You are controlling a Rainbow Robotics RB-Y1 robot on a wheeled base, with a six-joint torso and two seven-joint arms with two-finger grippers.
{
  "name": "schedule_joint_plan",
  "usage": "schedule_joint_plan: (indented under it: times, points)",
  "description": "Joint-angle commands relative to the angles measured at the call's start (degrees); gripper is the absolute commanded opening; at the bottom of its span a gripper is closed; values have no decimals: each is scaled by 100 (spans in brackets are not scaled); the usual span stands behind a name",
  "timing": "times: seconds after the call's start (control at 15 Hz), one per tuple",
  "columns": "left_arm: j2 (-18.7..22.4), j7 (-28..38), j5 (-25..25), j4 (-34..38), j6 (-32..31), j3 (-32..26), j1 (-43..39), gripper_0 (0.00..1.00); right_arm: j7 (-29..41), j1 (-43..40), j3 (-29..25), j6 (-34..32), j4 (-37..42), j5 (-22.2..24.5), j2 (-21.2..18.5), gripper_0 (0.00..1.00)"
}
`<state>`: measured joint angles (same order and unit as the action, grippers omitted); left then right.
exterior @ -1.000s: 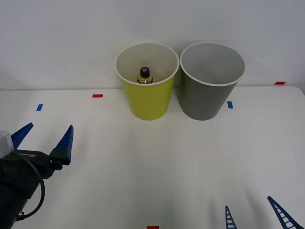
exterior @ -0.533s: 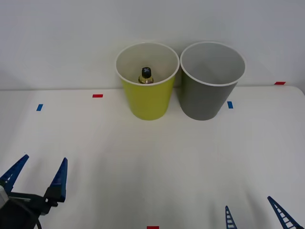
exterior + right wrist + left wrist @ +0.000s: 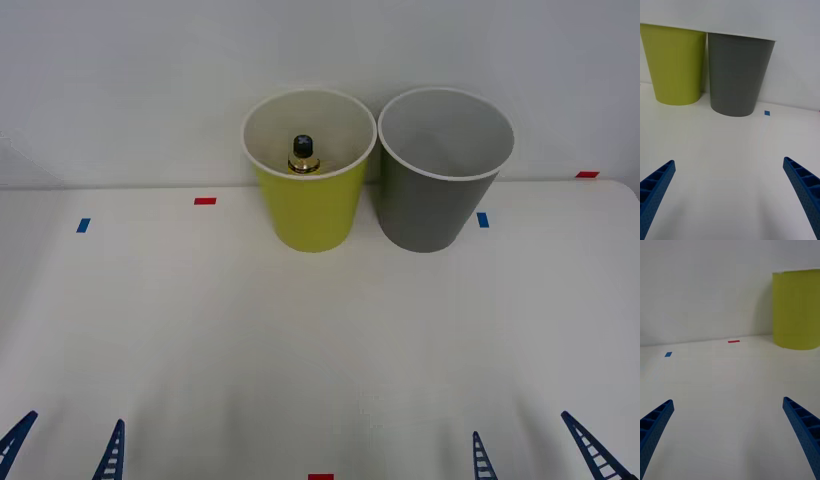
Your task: Put cans in the gray bin and PET bottles in the light green bin.
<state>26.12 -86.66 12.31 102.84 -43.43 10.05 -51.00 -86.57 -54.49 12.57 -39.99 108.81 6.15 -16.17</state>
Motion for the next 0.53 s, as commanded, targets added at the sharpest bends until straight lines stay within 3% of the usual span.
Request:
schedule_joint_plan:
  times: [0.07, 0.2, 0.53]
  points:
    - [-89, -290, -9, -44, -130, -12, -164, 100, 0, 0, 0, 0, 0, 0, 0, 100]
    - [-221, -774, 79, -44, -183, -38, -314, 100, 0, 0, 0, 0, 0, 0, 0, 100]
    - [-546, -818, 26, -510, -482, -91, -393, 100, 0, 0, 0, 0, 0, 0, 0, 100]
